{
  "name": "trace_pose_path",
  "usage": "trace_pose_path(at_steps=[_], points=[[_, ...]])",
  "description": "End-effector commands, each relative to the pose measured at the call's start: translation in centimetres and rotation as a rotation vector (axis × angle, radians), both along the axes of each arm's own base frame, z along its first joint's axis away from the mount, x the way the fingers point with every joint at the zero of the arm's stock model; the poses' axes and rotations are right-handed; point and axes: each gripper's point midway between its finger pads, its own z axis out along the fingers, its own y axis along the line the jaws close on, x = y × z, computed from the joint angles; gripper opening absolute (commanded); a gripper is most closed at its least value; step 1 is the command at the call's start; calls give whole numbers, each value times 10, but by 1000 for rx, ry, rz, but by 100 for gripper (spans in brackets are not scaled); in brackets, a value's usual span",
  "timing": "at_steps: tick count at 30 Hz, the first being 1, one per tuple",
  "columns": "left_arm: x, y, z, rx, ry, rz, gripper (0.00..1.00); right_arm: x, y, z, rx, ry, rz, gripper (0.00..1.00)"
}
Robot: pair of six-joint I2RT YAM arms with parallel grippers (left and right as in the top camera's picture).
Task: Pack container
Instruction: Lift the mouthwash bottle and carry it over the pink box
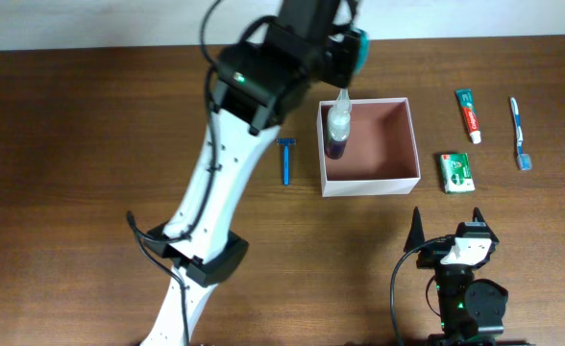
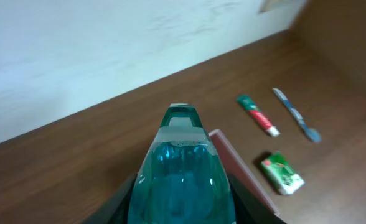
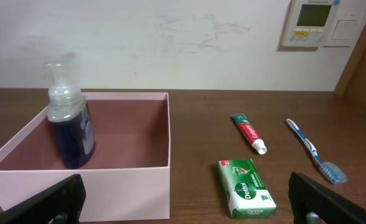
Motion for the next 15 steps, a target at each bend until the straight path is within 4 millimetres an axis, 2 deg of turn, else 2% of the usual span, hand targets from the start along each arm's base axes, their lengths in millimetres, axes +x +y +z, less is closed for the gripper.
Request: trace_pose_path(at_steps=[1,5,7,9,15], points=[[-15,-23,15,-44,-36,-45,30,0,-1,-2,-1,3,-11,99],[-20,-43,6,-36,-35,-72,30,0,-1,-2,-1,4,-11,99],[-18,-50,-5,-20,-21,-74,31,0,-1,-2,-1,4,-12,99],[-11,-58,-26,0,15,-70,30,0,-1,-2,-1,3,-12,99],[6,-75,-74,-30,126,-3,31,0,-1,-2,-1,4,-12,99]])
